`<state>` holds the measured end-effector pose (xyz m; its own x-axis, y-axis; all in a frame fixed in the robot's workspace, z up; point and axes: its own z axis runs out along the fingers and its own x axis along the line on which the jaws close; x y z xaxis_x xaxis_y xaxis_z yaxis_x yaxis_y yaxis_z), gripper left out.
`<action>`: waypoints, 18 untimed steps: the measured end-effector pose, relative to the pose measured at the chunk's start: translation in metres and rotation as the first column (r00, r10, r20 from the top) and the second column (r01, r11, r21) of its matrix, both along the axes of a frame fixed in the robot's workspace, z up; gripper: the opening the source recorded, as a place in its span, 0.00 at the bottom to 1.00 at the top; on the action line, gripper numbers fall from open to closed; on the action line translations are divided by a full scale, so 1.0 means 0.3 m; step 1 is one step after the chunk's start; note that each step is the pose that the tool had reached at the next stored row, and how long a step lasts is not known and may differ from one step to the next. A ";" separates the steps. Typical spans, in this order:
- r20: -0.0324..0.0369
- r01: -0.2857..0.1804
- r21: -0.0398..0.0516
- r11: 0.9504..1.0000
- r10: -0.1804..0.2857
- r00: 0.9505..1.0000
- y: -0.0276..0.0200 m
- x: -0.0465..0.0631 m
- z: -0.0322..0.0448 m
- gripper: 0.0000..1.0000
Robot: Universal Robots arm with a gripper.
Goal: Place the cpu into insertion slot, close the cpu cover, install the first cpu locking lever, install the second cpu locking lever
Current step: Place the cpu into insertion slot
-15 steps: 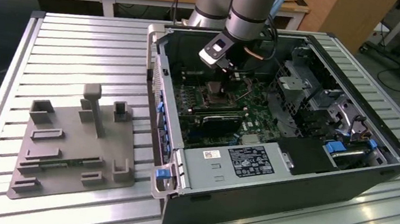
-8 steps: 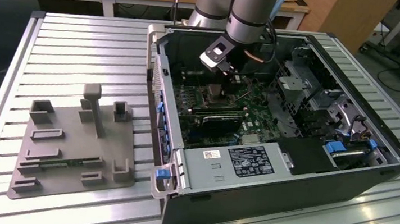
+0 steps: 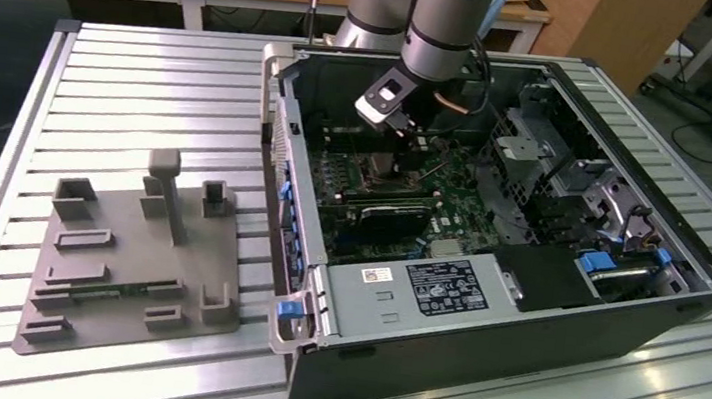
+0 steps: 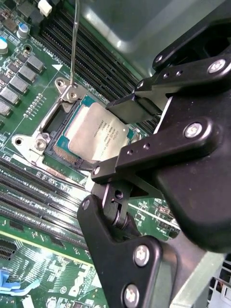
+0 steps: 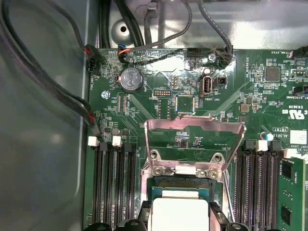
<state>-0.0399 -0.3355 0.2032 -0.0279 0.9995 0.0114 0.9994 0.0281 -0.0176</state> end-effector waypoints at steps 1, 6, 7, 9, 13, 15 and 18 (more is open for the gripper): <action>0.000 0.001 -0.002 1.000 -0.001 1.000 0.000 0.001 0.000 0.54; 0.000 0.004 -0.009 1.000 -0.004 1.000 0.000 0.001 -0.002 0.54; 0.000 0.004 -0.009 1.000 -0.004 1.000 -0.001 0.001 -0.003 0.54; 0.000 0.004 -0.009 1.000 -0.004 1.000 0.000 0.001 -0.008 0.54; 0.000 0.004 -0.009 1.000 -0.004 1.000 -0.001 0.001 -0.015 0.54; 0.000 0.004 -0.009 1.000 -0.004 1.000 -0.002 0.001 -0.017 0.54; 0.000 0.006 -0.009 1.000 -0.006 1.000 -0.006 0.001 -0.018 0.54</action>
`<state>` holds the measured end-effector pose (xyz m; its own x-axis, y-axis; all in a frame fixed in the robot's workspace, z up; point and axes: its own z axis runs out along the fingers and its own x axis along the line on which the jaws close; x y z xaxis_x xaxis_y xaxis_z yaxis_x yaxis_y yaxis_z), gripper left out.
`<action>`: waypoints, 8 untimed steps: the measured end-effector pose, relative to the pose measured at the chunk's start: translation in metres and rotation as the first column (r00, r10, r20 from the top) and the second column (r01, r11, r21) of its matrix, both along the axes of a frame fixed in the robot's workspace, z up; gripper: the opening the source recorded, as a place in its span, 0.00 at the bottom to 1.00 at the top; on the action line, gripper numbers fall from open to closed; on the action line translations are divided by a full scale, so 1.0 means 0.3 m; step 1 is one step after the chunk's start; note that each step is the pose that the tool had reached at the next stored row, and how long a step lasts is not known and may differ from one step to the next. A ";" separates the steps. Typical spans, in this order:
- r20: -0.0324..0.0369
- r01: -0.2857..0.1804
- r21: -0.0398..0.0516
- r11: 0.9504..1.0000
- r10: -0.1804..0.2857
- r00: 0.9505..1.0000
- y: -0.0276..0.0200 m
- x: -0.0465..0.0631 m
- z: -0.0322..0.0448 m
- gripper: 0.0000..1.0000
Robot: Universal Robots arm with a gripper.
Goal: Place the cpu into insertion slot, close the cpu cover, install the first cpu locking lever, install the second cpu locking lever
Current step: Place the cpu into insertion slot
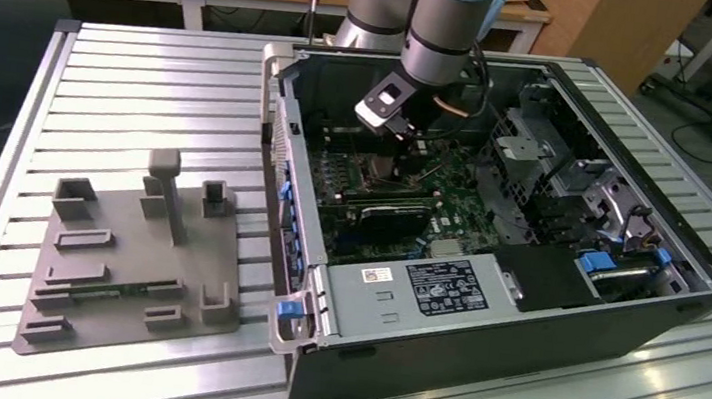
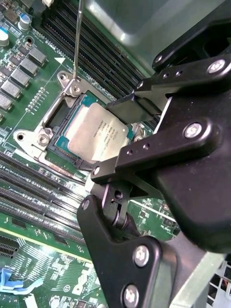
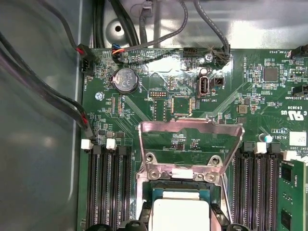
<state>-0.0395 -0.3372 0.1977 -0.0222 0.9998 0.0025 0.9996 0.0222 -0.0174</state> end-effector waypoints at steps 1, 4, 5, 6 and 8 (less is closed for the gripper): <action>0.000 0.000 0.000 1.000 0.000 1.000 0.000 0.000 -0.001 0.54; 0.000 0.002 0.000 1.000 -0.002 1.000 0.000 0.000 -0.003 0.54; 0.000 0.007 0.000 1.000 -0.007 1.000 0.000 0.000 -0.005 0.54; 0.000 0.013 0.000 1.000 -0.013 1.000 0.000 0.000 -0.006 0.54; 0.000 0.017 0.000 1.000 -0.017 1.000 0.000 0.000 -0.008 0.54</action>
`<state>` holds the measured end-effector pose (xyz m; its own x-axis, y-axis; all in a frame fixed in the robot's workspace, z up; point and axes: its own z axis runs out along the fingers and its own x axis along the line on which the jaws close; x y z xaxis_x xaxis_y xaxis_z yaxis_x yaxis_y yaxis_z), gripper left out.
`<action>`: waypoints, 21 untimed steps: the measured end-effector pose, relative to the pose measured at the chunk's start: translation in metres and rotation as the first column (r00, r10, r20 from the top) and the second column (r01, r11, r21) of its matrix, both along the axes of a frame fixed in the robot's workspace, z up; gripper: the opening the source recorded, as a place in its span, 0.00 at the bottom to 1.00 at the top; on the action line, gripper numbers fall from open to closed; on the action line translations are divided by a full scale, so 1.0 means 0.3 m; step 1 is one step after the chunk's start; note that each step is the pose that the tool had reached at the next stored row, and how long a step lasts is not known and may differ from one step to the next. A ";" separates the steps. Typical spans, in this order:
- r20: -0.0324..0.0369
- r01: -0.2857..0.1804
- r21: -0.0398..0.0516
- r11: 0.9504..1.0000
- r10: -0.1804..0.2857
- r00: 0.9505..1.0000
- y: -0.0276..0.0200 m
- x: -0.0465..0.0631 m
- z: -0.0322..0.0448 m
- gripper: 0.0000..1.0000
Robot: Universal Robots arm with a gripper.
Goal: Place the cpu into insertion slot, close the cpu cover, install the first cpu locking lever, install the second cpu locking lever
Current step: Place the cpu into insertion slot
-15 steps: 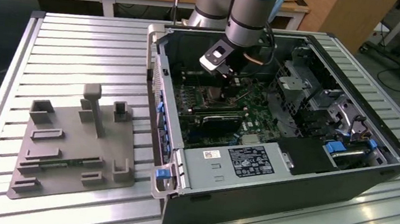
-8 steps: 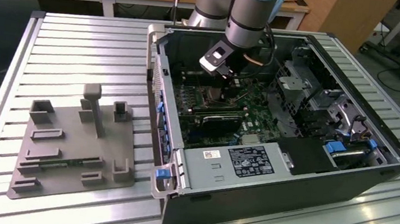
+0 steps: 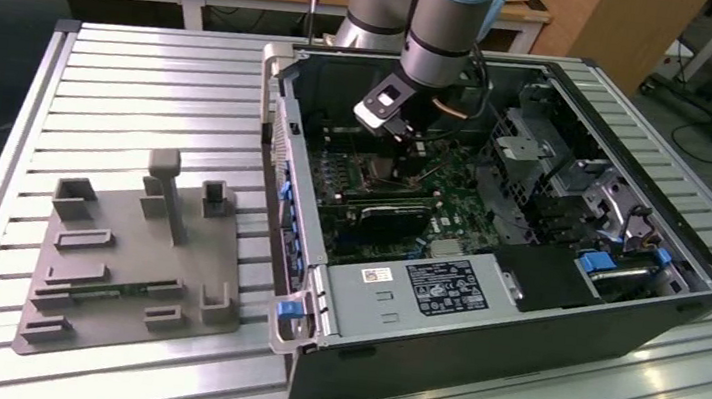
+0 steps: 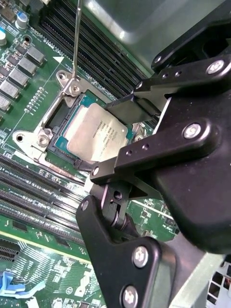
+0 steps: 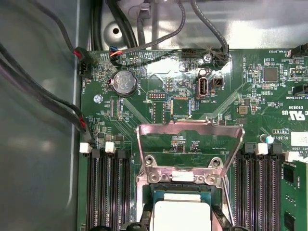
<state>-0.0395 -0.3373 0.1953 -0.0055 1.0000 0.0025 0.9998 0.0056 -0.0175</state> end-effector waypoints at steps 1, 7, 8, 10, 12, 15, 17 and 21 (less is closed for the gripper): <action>0.000 0.000 0.000 1.000 0.000 1.000 0.000 0.000 -0.002 0.54; 0.000 0.000 0.000 1.000 0.000 1.000 0.000 0.000 -0.009 0.54; 0.000 0.000 0.000 1.000 0.000 1.000 0.000 0.000 -0.010 0.54; 0.000 0.000 0.000 1.000 0.000 1.000 0.000 0.000 -0.011 0.54; 0.000 0.000 0.000 1.000 0.000 1.000 0.000 0.000 -0.012 0.54; 0.000 0.001 0.000 1.000 -0.001 1.000 0.000 0.000 -0.012 0.54; 0.000 0.002 0.000 1.000 -0.002 1.000 0.000 0.000 -0.012 0.54; 0.000 0.007 0.000 1.000 -0.007 1.000 0.000 0.000 -0.012 0.54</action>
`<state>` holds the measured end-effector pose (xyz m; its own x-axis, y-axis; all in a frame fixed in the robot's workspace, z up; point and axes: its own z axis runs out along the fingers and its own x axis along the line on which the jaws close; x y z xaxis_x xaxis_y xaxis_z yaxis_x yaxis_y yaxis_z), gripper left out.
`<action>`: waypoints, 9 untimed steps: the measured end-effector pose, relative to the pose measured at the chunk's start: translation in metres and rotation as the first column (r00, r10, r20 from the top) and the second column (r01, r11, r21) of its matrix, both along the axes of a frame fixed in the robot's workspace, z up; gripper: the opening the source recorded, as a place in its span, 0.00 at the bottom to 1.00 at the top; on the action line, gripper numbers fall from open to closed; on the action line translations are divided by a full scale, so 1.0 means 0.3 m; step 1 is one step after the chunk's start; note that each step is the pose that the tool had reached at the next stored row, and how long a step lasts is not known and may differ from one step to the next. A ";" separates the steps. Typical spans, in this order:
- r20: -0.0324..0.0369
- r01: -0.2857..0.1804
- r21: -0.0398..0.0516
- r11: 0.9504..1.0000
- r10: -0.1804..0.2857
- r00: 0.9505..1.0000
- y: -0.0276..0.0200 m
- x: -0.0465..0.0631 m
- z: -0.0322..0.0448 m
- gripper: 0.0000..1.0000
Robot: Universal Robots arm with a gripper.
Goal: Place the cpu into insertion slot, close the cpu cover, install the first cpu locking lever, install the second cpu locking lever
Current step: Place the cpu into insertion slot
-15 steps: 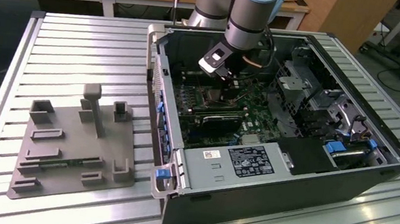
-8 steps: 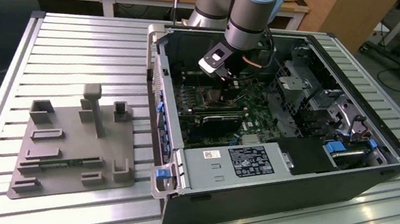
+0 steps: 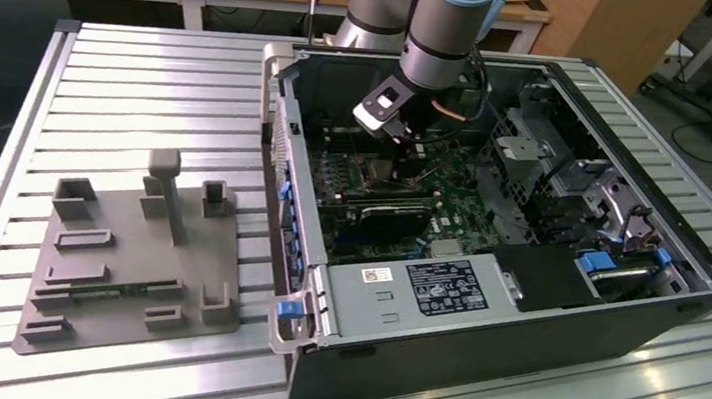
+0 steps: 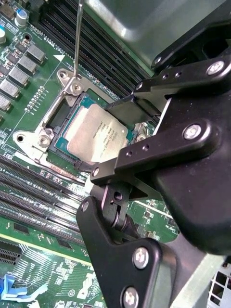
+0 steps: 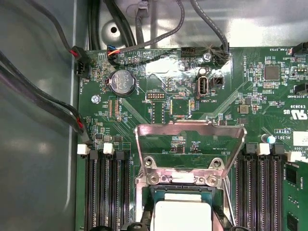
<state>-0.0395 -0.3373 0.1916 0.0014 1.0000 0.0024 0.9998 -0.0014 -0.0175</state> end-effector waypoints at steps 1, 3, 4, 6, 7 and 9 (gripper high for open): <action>0.000 0.000 0.000 1.000 0.000 1.000 0.000 0.000 0.000 0.54; 0.000 0.000 0.000 1.000 0.000 1.000 0.000 -0.002 0.000 0.54; 0.000 0.000 0.000 1.000 0.000 1.000 0.000 -0.003 0.000 0.54; 0.000 0.000 0.001 1.000 0.000 1.000 0.000 -0.003 0.002 0.54; 0.000 0.000 0.001 1.000 0.000 1.000 0.000 -0.003 0.003 0.54; 0.000 0.000 0.000 1.000 0.000 1.000 0.000 -0.003 0.005 0.54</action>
